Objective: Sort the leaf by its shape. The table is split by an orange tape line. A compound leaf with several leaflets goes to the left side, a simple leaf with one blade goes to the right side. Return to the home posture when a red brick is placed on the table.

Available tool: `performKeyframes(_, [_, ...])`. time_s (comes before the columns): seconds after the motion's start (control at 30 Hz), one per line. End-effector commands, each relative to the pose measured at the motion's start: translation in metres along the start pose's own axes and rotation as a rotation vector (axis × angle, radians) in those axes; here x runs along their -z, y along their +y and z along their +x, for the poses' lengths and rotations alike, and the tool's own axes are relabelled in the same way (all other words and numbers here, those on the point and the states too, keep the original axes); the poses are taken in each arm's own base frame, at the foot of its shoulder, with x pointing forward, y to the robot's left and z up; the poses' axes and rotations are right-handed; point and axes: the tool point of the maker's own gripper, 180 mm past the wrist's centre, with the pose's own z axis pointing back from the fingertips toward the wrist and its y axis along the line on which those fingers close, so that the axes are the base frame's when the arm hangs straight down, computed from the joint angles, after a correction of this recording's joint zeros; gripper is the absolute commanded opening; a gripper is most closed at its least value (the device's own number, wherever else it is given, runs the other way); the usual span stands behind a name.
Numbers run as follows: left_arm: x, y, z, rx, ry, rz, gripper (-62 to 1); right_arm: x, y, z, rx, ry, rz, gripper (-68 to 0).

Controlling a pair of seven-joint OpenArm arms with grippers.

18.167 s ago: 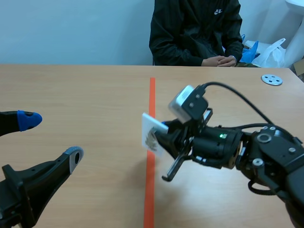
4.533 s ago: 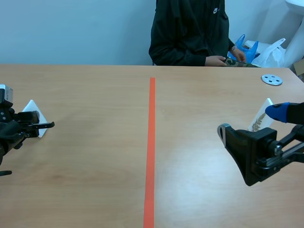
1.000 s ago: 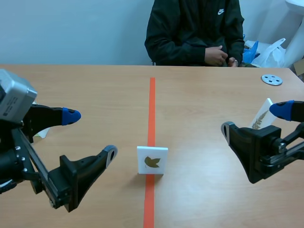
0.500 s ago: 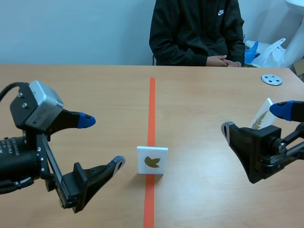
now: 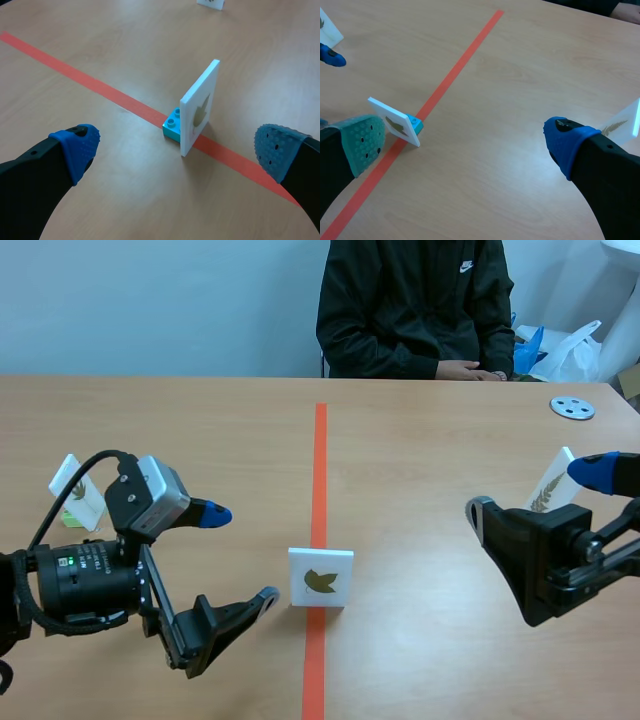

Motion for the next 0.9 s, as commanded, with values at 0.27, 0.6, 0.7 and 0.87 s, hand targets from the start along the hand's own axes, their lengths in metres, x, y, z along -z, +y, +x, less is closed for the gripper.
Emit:
performKeyframes(0.27, [0.034,-0.003,-0.002,0.020,-0.050,-0.042,1.4,0.001,-0.003,0.010,-0.013,-0.033,-0.005,0.4])
performKeyframes(0.6, [0.066,-0.021,-0.003,-0.002,-0.072,-0.093,1.4,0.001,-0.003,0.010,-0.013,-0.032,-0.005,0.4])
performKeyframes(0.7, [0.071,-0.028,-0.004,-0.006,-0.076,-0.109,1.4,0.001,-0.003,0.010,-0.013,-0.032,-0.005,0.4])
performKeyframes(0.87, [0.072,-0.030,-0.003,-0.005,-0.087,-0.111,1.4,0.001,-0.003,0.010,-0.013,-0.033,-0.005,0.4])
